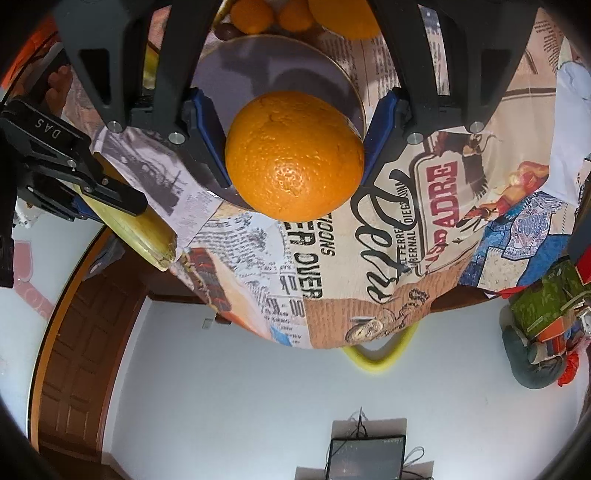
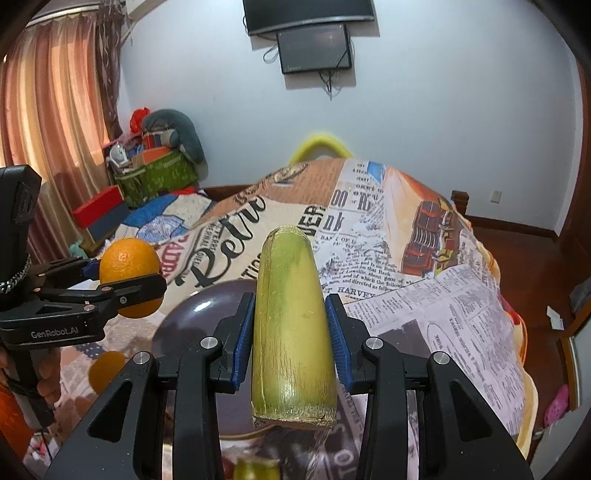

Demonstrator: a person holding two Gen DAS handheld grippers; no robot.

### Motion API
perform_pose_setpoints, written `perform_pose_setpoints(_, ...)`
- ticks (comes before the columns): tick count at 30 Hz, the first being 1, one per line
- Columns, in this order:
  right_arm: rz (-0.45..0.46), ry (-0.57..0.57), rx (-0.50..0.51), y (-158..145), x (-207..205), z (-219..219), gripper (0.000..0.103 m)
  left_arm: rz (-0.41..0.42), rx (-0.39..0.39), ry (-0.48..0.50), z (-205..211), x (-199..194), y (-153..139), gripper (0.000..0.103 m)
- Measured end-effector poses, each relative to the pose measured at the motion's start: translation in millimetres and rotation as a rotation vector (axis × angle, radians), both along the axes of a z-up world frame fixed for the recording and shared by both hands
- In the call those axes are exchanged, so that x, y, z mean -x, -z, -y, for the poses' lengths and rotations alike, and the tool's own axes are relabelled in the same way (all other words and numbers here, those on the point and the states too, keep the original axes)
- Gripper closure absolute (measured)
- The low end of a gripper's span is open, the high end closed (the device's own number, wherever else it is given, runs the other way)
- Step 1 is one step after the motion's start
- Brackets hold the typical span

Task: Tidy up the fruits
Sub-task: 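Place orange on grey plate with left tool while right tool places cylinder there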

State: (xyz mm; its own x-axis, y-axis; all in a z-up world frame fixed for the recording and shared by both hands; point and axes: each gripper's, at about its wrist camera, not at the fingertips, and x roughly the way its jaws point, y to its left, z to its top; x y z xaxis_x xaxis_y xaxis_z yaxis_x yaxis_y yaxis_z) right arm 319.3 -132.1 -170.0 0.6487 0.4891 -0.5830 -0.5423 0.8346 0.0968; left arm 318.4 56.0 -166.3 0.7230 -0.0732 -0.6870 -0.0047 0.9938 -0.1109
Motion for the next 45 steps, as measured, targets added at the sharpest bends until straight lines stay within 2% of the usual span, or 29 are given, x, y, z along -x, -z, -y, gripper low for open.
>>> perform_pose_setpoints(4,-0.033,-0.016,0.027,9.6,-11.8,-5.6,0.068,-0.047,-0.013,-0.022,-3.6,-16.7,16.0,0.036)
perform_pose_setpoints(9,-0.089,-0.039,0.050,23.1,-25.4,-12.8,0.068,-0.119,0.036,-0.029,-10.9,-31.3,35.2,0.036)
perform_pose_setpoints(13,-0.128,-0.062,0.076,34.0,-35.2,-18.4,0.068,-0.166,0.030,-0.023,-10.8,-39.9,46.7,0.036)
perform_pose_setpoints(16,-0.147,-0.078,0.090,39.5,-40.2,-22.2,0.068,-0.195,0.014,-0.018,-8.8,-44.4,53.4,0.036)
perform_pose_setpoints(27,-0.181,-0.132,0.165,57.1,-45.7,-41.9,0.068,-0.317,0.056,0.002,-10.3,-56.3,69.8,0.036)
perform_pose_setpoints(33,-0.201,-0.144,0.197,63.9,-45.6,-46.1,0.068,-0.324,0.063,0.004,-10.8,-56.2,69.4,0.036)
perform_pose_setpoints(45,-0.169,-0.130,0.171,42.3,-28.6,-37.9,0.065,-0.333,0.025,0.007,-3.5,-48.7,65.3,0.035)
